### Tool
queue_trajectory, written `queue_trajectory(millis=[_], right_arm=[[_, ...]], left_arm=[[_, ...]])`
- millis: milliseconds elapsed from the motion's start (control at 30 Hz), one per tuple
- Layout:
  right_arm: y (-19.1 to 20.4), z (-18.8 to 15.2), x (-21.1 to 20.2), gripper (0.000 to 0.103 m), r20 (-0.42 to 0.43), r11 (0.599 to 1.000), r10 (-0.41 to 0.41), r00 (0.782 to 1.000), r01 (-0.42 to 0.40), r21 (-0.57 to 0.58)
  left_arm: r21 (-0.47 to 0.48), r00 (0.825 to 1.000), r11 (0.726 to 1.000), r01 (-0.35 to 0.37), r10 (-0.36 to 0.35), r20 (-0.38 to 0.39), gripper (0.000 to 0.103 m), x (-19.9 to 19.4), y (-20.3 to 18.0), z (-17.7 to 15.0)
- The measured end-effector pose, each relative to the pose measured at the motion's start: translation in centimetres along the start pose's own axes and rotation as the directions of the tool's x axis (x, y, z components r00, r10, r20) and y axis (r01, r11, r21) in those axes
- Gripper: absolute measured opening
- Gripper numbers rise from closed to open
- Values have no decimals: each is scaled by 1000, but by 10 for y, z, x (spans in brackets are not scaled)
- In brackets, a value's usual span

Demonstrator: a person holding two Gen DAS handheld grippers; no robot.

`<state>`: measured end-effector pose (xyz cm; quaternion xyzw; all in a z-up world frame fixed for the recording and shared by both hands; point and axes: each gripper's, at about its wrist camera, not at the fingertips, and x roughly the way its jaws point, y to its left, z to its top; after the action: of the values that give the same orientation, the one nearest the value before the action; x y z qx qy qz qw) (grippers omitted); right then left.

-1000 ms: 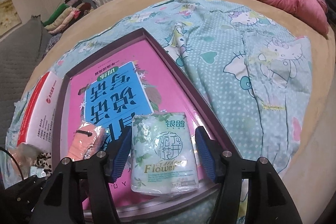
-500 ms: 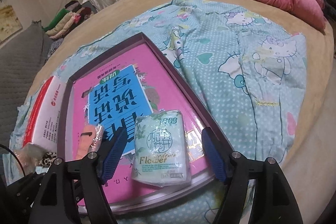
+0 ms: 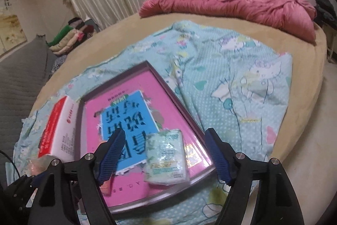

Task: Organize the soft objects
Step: 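Move both open tools back over the pile of items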

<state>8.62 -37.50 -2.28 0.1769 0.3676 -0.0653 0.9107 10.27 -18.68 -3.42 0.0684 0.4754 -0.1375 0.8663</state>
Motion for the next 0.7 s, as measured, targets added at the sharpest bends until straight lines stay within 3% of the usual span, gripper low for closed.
queue_trajectory(millis=[700], right_arm=[[73, -1, -59, 84, 37, 989, 89, 995, -84, -123]], left_arm=[[-84, 994, 992, -92, 97, 57, 84, -64, 66, -17]])
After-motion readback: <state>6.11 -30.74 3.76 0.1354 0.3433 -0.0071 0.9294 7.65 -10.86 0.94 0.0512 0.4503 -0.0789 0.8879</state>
